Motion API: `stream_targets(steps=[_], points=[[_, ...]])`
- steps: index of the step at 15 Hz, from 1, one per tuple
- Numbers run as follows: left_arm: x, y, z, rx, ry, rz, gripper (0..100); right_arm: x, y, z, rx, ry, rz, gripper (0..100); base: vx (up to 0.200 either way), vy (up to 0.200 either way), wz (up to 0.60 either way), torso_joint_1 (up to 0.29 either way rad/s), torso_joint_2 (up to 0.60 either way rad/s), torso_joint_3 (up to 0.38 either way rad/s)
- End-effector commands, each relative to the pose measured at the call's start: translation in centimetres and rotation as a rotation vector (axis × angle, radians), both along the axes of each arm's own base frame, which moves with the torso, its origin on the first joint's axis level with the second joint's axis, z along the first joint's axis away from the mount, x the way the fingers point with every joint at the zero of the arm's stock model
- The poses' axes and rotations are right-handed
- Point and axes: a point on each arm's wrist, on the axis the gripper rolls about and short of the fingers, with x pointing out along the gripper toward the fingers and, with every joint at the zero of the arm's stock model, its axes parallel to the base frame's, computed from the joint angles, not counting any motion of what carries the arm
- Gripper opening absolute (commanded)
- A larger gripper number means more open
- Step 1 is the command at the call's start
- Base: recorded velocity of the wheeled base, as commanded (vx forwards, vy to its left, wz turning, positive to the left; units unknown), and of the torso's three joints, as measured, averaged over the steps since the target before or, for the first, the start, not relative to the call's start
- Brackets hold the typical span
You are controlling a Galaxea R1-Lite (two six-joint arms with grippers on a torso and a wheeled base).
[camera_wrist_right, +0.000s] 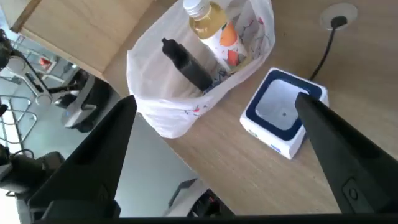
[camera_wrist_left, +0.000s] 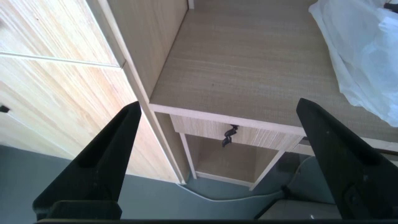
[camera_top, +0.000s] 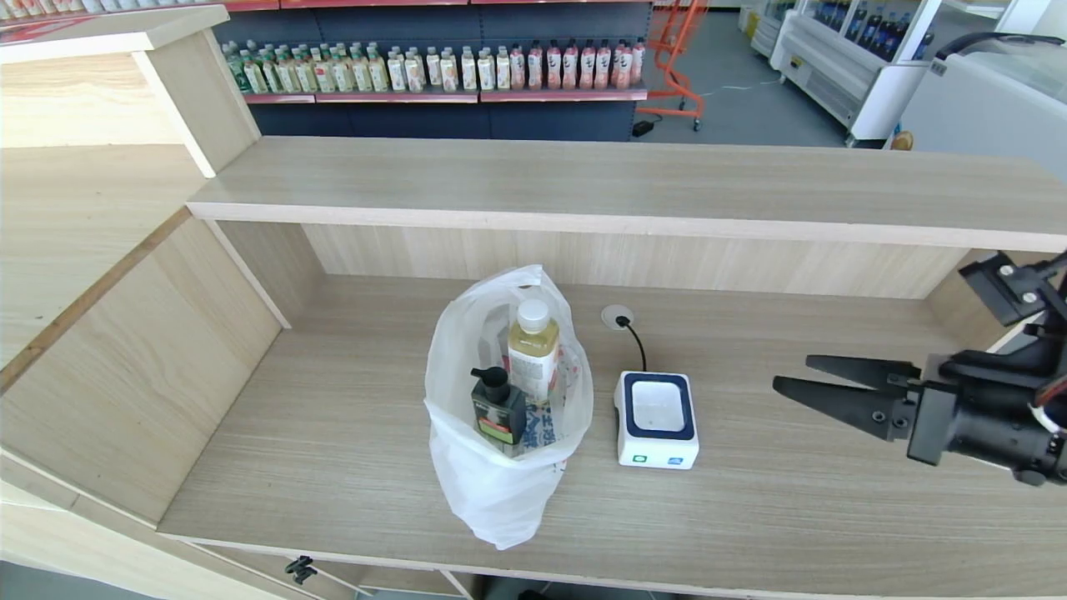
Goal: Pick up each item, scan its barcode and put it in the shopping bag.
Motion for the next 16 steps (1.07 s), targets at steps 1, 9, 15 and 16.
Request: stream_targets(steps=[1, 9, 15, 16], points=[[0.0, 0.0, 0.0, -0.001, -0.001, 0.001, 100, -11.9, -3.5, -4.3, -0.152, -0.031, -0.382, 100, 0.0, 0.0, 0.0, 0.0, 0.0, 0.0], [0.0, 0.0, 0.0, 0.001, 0.001, 0.001, 100, -20.4, -4.3, -10.9, -0.134, -0.317, -0.645, 100, 0.0, 0.0, 0.0, 0.0, 0.0, 0.0], [0.0, 0.0, 0.0, -0.001, -0.001, 0.001, 100, -20.7, -4.4, -11.3, -0.157, -0.323, -0.717, 100, 0.0, 0.0, 0.0, 0.0, 0.0, 0.0], [0.0, 0.0, 0.0, 0.001, 0.0, 0.001, 100, -20.7, -4.4, -11.4, -0.164, -0.315, -0.721, 100, 0.0, 0.0, 0.0, 0.0, 0.0, 0.0]])
